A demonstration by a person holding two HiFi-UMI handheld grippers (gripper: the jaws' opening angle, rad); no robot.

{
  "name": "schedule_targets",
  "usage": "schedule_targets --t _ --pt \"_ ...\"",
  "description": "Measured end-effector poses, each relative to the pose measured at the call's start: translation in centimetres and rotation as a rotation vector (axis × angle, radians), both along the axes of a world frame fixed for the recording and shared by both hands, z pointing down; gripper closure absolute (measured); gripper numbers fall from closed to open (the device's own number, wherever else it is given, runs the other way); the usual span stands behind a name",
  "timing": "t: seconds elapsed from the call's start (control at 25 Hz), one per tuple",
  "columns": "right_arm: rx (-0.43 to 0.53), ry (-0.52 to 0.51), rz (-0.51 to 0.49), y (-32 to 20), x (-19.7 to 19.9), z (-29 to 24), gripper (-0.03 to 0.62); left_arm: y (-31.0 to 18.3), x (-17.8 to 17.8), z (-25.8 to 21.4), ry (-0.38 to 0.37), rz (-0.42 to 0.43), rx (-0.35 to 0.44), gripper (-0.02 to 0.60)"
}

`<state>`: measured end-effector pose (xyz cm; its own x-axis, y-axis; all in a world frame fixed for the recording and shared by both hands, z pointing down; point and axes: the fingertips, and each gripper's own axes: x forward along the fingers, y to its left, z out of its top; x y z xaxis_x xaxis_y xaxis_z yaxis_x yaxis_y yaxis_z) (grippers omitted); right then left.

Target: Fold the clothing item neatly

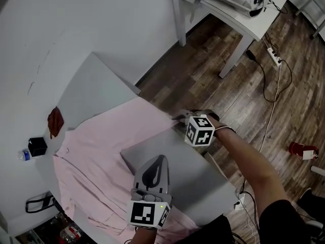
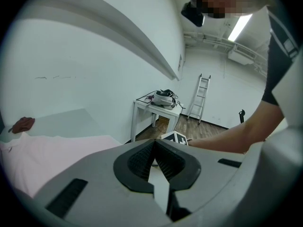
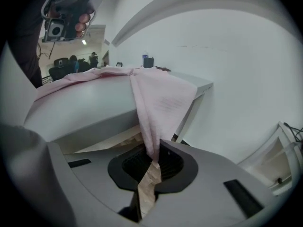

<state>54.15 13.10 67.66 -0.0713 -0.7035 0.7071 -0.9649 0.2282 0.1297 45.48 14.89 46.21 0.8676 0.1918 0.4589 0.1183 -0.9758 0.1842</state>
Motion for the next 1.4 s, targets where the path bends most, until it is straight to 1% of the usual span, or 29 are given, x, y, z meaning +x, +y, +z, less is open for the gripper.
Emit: schedule_targets --t 0.08,0.16,0.28,0.36,0.44,0.52,0.6,0.64,0.68,0.76,0.84,0.88,0.96,1.04,1.12,1.16,1.2,1.24,1.28,1.32,1.4 --pt "0.003 0.049 0.021 0.2 0.7 -1.1 0.561 0.2 -0.2 -0.4 0.006 -0.002 -0.002 0.577" --pt "0.025 0.105 0.062 0.5 1.8 -3.2 0.562 0.6 -0.6 -1.0 0.017 -0.006 -0.008 0.577" --pt "0.069 0.194 0.164 0.7 3.4 -7.4 0.562 0.8 -1.8 -2.4 0.042 -0.016 -0.024 0.577" --pt "0.112 0.26 0.218 -0.4 4.0 -10.7 0.561 0.1 -3.0 -3.7 0.069 -0.041 -0.032 0.577" --pt "0.167 0.325 0.222 -2.9 3.6 -14.4 0.561 -0.8 -4.8 -5.0 0.099 -0.08 -0.032 0.577" --pt "0.223 0.377 0.183 -5.9 2.1 -18.0 0.56 -1.7 -7.1 -6.5 0.13 -0.117 -0.035 0.577" --pt "0.274 0.42 0.101 -9.5 -0.8 -21.1 0.561 -2.9 -10.1 -8.0 0.159 -0.158 -0.04 0.577" --pt "0.297 0.446 0.037 -11.4 -2.8 -22.5 0.56 -3.6 -11.8 -8.7 0.174 -0.18 -0.043 0.577" --pt "0.315 0.476 -0.045 -13.2 -5.3 -23.6 0.561 -4.2 -13.6 -9.3 0.187 -0.202 -0.046 0.577" --pt "0.323 0.544 -0.25 -16.3 -11.5 -24.8 0.56 -5.6 -17.4 -10.1 0.209 -0.246 -0.049 0.577" --pt "0.292 0.607 -0.458 -18.3 -18.4 -24.2 0.56 -6.9 -21.3 -10.3 0.211 -0.299 -0.061 0.577" --pt "0.272 0.633 -0.537 -19.1 -21.5 -23.4 0.56 -7.7 -23.2 -10.2 0.205 -0.327 -0.07 0.577" --pt "0.231 0.67 -0.648 -20.7 -26.6 -21.2 0.56 -9.2 -26.7 -9.7 0.193 -0.38 -0.078 0.577" --pt "0.175 0.708 -0.756 -21.5 -30.3 -18.4 0.56 -10.4 -29.5 -9.6 0.196 -0.422 -0.073 0.577" --pt "0.08 0.738 -0.865 -20.9 -32.7 -14.9 0.56 -11.4 -31.7 -9.7 0.209 -0.452 -0.066 0.577" --pt "0.019 0.724 -0.897 -20.3 -33.6 -13.1 0.56 -11.8 -32.8 -9.6 0.215 -0.464 -0.068 0.577" --pt "-0.041 0.69 -0.91 -19.5 -34.4 -11.6 0.544 -12.2 -33.9 -9.5 0.219 -0.476 -0.073 0.577" --pt "-0.09 0.645 -0.909 -18.9 -35.5 -10.4 0.457 -12.6 -34.9 -9.3 0.221 -0.487 -0.082 0.577" --pt "-0.125 0.595 -0.905 -18.3 -36.8 -9.8 0.397 -13.0 -35.8 -9.2 0.223 -0.498 -0.093 0.577" --pt "-0.147 0.54 -0.903 -17.6 -38.3 -9.7 0.387 -13.4 -36.6 -9.2 0.225 -0.507 -0.1 0.577" --pt "-0.16 0.43 -0.904 -16.1 -41.0 -10.5 0.387 -14.0 -37.5 -9.5 0.237 -0.51 -0.101 0.577"
